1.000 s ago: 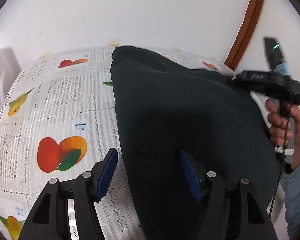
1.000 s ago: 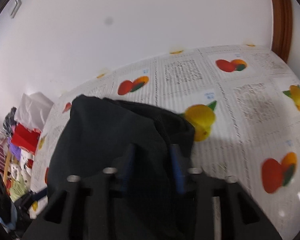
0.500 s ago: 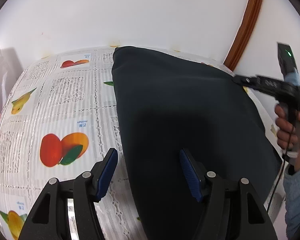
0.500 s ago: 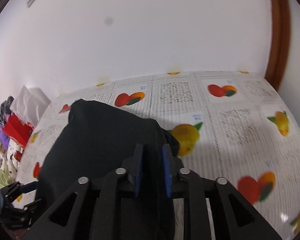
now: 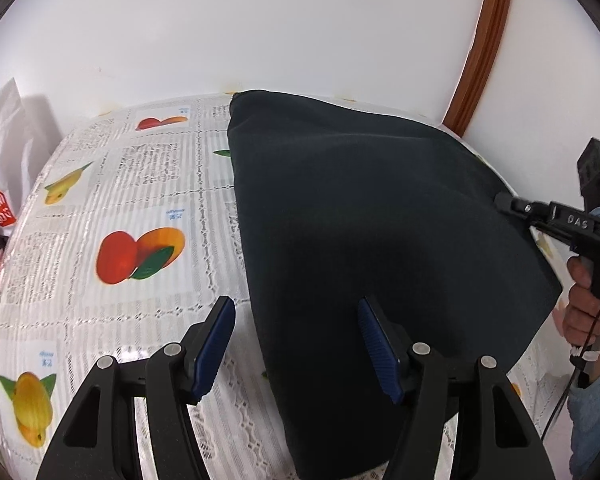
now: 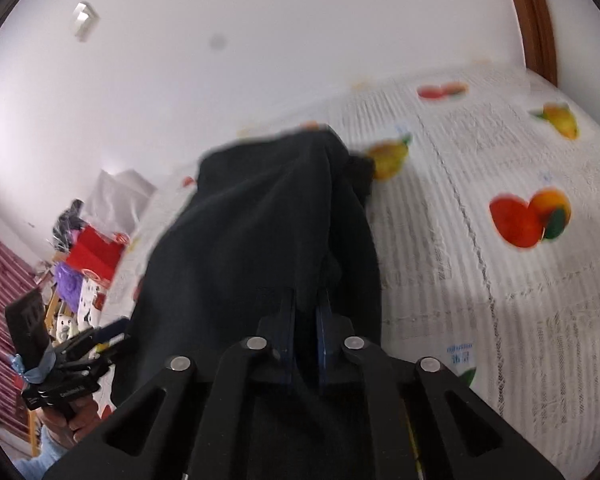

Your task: Fold small clothes

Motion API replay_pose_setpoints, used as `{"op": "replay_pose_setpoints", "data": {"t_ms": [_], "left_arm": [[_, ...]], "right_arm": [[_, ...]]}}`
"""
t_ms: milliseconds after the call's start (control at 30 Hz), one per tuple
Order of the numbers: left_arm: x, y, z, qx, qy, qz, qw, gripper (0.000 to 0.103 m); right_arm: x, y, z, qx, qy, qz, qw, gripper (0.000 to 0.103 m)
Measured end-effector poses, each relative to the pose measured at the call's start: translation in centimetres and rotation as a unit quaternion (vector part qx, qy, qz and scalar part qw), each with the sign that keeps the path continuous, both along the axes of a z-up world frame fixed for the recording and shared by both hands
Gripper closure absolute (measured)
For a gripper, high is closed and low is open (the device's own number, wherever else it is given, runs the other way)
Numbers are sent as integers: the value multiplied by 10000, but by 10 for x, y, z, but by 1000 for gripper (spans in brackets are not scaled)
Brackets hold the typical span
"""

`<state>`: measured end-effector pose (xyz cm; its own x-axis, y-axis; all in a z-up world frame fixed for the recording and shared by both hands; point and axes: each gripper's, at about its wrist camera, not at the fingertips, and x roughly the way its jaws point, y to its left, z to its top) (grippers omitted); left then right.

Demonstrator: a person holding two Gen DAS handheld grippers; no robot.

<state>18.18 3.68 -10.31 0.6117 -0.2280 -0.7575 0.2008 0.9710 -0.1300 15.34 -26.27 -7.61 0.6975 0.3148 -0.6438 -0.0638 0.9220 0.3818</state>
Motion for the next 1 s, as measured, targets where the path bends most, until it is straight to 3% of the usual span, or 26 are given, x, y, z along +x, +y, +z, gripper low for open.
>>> {"op": "replay_pose_setpoints", "data": {"t_ms": [133, 400, 467, 533, 600, 833, 900, 967, 1000], "left_arm": [[-12, 0, 3, 75, -45, 70, 9999, 41], [-48, 13, 2, -93, -19, -103, 9999, 41], [-68, 16, 4, -156, -94, -425, 9989, 41], [-80, 16, 3, -11, -135, -506, 9986, 41], [-87, 15, -2, 162, -91, -513, 9985, 41], [-81, 7, -24, 112, 66, -344, 9993, 45], [-78, 2, -26, 72, 69, -350, 9993, 60], [-74, -5, -25, 83, -4, -347, 9994, 71], [-72, -7, -24, 134, -63, -286, 9995, 79]], "right_arm": [[-3, 3, 0, -32, 76, -195, 9998, 95], [-46, 24, 13, -1175, 167, -284, 9925, 89], [-63, 26, 15, -1411, 182, -218, 9896, 80], [-88, 24, 14, -1622, 160, -81, 9866, 53], [-105, 19, 9, -1679, 198, -43, 9856, 49], [-122, 11, -27, -1239, 520, 10, 9909, 49], [-116, 14, -35, -1087, 509, -44, 9928, 50], [-104, 15, -44, -818, 493, -54, 9954, 67], [-98, 15, -47, -627, 461, 30, 9970, 82]]}}
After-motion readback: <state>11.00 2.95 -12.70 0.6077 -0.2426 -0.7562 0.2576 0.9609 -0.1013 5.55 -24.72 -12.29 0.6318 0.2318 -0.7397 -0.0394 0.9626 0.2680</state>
